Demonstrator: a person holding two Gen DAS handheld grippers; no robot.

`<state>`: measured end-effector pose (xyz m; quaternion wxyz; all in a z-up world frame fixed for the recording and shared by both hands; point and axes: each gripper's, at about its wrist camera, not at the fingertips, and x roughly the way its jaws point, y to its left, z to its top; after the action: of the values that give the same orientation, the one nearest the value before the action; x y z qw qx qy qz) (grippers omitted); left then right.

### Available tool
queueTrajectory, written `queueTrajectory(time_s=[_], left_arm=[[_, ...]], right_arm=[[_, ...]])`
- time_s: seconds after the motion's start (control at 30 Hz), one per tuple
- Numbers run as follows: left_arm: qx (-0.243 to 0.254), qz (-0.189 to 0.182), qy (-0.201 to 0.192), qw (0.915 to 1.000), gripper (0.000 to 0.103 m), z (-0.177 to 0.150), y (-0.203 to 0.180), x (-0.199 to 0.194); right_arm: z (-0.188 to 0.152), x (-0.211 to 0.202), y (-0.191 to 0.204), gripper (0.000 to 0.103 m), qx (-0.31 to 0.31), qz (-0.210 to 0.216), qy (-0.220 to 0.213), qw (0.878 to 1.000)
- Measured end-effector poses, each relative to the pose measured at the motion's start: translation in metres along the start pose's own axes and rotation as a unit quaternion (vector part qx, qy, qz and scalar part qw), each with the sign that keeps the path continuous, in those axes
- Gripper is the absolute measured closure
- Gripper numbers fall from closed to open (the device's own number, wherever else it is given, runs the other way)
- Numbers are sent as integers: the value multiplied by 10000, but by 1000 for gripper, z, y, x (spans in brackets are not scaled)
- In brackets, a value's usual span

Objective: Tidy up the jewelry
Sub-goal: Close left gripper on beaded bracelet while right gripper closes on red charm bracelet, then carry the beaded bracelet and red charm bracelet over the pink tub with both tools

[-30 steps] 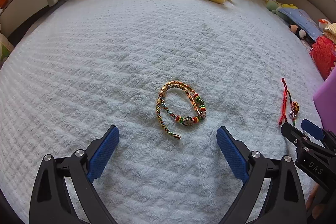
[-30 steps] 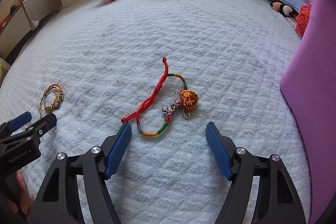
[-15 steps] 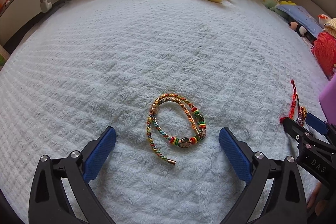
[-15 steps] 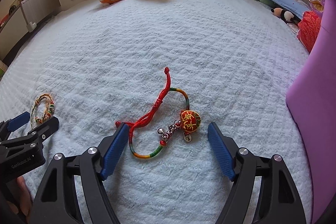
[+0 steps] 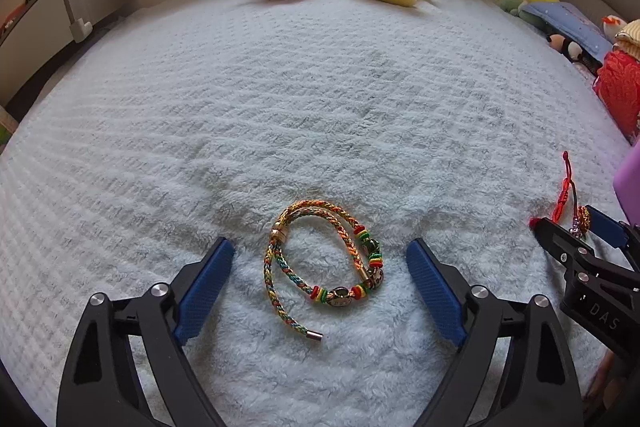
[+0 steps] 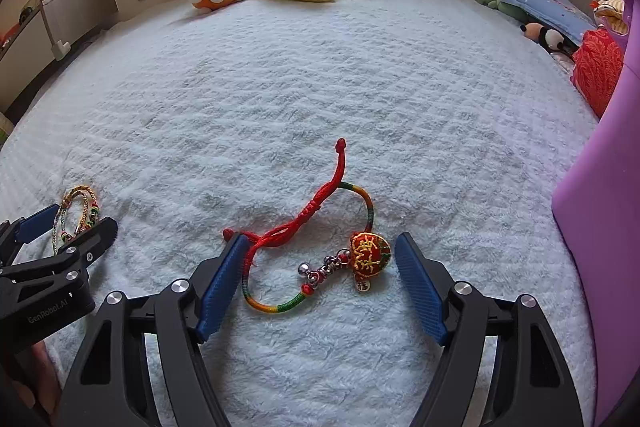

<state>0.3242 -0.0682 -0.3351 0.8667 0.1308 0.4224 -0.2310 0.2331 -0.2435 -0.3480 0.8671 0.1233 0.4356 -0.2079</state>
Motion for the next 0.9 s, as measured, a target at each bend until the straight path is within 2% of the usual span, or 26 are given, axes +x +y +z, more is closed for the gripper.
queueTrajectory(time_s=[0.07,0.17,0.2,0.27,0.3,0.33,0.47,0.53,0.9], left_arm=[[36,52,-40,10000,32,-2,-3,-3],[-87,105,-63,9999,44,-3,2,-6],[-147,90,-59,9998,46,-4,5,-6],[-221,126,-67,9997,60,-5,9,-8],[-228,115,-70,9996,64,-6,10,-10],[-199,98,-78,9997,72,-7,10,-11],[-36,132,-126,9998,89,-13,6,-19],[-57,75,-111,9999,91,-16,7,-23],[-82,-101,196,9997,94,-42,8,-53]], right_arm=[[0,-1,0,31,4,19,-10,10000],[-1,-3,2,39,-72,69,-30,9999],[-2,-4,4,43,-109,80,-36,9999],[-2,-5,7,50,-182,115,-50,9998],[-3,-6,9,55,-211,139,-51,9997],[-3,-7,11,59,-238,148,-54,9996],[-5,-12,16,76,-283,244,-67,9993],[-7,-15,18,83,-305,275,-79,9991],[-30,-42,28,84,-307,561,153,9978]])
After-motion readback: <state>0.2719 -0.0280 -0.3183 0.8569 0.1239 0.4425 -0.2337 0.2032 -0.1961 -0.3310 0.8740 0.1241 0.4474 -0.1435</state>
